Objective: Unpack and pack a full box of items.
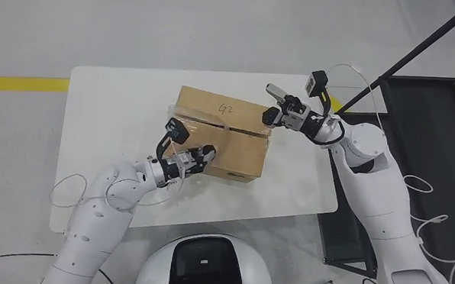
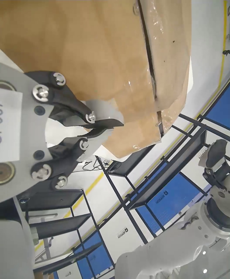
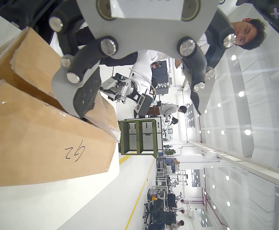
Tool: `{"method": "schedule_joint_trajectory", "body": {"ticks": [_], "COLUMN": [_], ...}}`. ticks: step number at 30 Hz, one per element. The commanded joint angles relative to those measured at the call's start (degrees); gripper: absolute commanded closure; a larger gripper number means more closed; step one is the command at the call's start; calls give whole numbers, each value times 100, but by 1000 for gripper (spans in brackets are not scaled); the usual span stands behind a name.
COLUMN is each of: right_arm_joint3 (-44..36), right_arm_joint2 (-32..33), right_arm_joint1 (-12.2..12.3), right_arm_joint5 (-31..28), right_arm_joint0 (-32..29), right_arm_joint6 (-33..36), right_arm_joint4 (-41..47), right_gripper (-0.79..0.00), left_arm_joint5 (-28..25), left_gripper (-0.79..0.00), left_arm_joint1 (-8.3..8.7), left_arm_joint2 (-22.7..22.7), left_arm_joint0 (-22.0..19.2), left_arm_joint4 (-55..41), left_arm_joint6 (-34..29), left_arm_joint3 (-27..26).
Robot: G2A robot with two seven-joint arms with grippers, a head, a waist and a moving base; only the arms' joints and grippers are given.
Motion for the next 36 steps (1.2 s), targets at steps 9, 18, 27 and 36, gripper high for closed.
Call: {"method": "schedule_joint_trajectory", "body": {"ticks": [9,18,27,36], "right_arm_joint3": [-5,27,53,43], "right_arm_joint2": [-13,-33,-32,-15], "right_arm_joint1": [13,13,15,19], "right_arm_joint5": [29,-21,-37,-26], "right_arm_joint0": [-24,-10,-10,-49], "right_arm_joint6": [92,86,39,-16], "right_arm_joint4": [-1,40,61,79], "right_gripper": [-785,-785,-785,-785], "left_arm_joint5": [457,1411,1758,1867], "left_gripper": [-40,-271,-237,-22], "left_arm_joint1": [-8,41,58,18], "left_arm_joint2": [57,55,172,401], "left_arm_joint0": [45,200,220,31], "left_arm_joint4": [-671,-1344,-1543,-1675], "left_arm_joint6": [119,-790,-1034,-893], "left_arm_joint3": [104,-376,-436,-212]}}
